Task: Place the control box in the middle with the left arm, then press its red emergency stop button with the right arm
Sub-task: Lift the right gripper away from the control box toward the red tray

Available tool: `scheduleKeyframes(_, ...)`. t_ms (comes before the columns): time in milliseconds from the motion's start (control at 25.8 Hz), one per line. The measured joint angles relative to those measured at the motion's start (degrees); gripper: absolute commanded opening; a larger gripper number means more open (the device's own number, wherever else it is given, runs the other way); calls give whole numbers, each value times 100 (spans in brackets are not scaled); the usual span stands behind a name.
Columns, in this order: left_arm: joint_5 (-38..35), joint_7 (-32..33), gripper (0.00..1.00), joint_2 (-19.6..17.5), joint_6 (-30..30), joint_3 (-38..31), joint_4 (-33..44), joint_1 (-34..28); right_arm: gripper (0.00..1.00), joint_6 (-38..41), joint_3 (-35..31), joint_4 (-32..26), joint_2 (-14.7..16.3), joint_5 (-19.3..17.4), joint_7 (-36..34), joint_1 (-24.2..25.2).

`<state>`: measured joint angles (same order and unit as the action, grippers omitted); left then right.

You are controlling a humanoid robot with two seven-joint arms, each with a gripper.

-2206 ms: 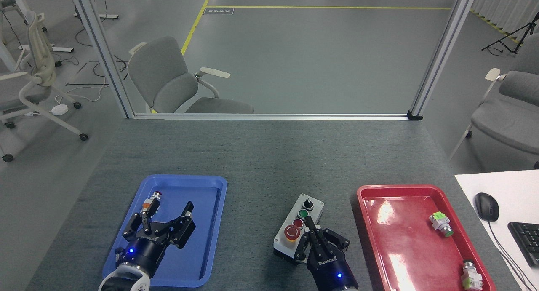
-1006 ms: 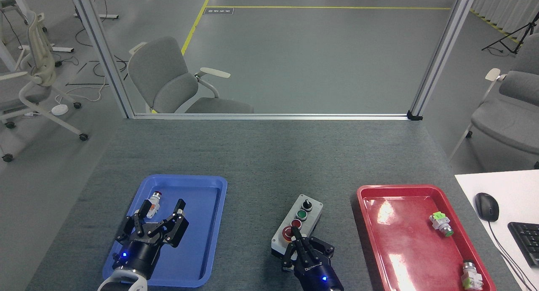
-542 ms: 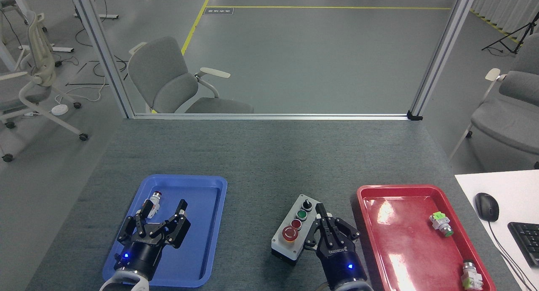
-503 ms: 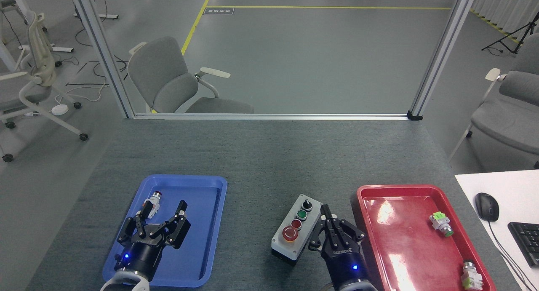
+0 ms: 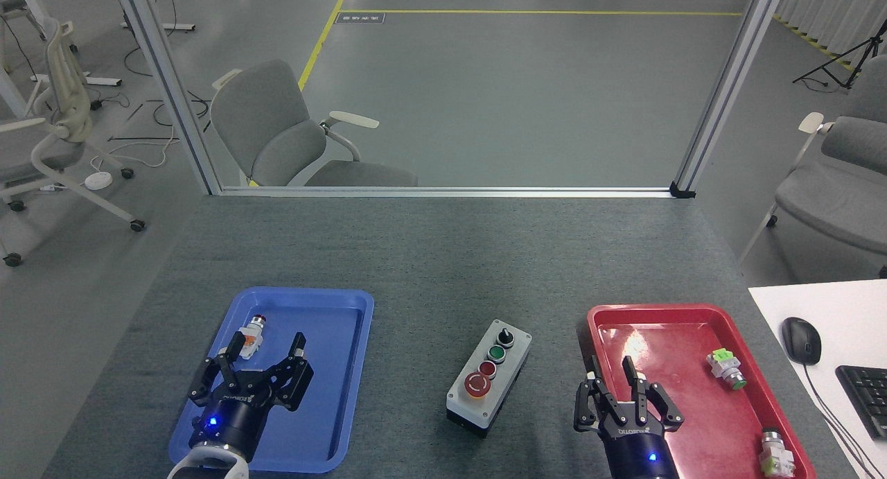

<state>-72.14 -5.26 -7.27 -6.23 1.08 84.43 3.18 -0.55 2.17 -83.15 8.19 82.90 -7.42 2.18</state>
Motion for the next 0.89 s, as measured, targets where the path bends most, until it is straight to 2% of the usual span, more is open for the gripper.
scheduleKeyframes(232, 8, -13, 99, -5, 19, -52, -69, -8, 98, -57, -179, -41, 89, -14, 2, 151)
scheduleKeyframes(890, 180, -94, 99, 33, 15, -65, -311, 7, 98, -76, -235, -267, 184, -19, 5, 186)
